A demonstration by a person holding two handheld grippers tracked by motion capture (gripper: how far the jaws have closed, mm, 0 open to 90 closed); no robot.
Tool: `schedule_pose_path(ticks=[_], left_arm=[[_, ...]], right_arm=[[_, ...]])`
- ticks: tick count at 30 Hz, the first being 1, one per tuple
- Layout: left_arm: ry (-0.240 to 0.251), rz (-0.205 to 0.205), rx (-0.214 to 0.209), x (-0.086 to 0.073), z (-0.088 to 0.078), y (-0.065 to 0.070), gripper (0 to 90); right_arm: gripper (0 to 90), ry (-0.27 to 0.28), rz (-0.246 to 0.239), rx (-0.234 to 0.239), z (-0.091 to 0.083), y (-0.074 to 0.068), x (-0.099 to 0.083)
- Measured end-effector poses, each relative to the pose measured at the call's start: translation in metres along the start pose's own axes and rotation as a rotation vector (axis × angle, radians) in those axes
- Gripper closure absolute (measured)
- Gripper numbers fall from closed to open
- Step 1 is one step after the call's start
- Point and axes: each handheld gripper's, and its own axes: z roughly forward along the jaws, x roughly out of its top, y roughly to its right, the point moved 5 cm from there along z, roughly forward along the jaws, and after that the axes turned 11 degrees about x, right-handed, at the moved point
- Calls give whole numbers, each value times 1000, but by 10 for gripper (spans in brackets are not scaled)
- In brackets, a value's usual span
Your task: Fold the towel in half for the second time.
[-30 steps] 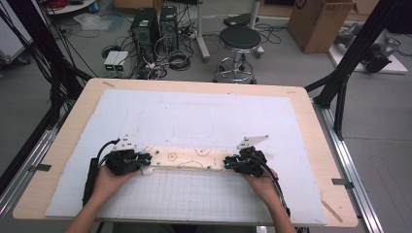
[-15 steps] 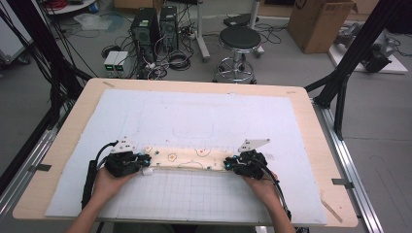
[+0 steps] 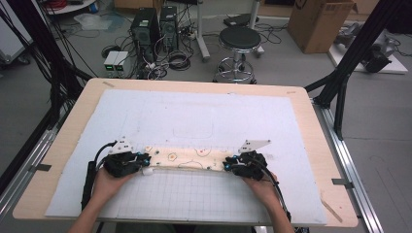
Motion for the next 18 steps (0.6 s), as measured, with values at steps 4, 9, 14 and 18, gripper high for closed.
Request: schedule_pose_path(ticks=[4,9,14,18], left_arm=[[15,-14,15,3,1,-4,731],[-19,-20,21,0,6,-6,689],[-33,-28,24,-1,7,-7,654],[-46,-27,17,-3,7,-5,646]], right_arm=[[628,87,-21,-22,-11,2,11],[550,90,-6,-30,-10,10,11],[533,6,-37,-43,1,9,6],[527,-26,-34,-62,3,10,3]])
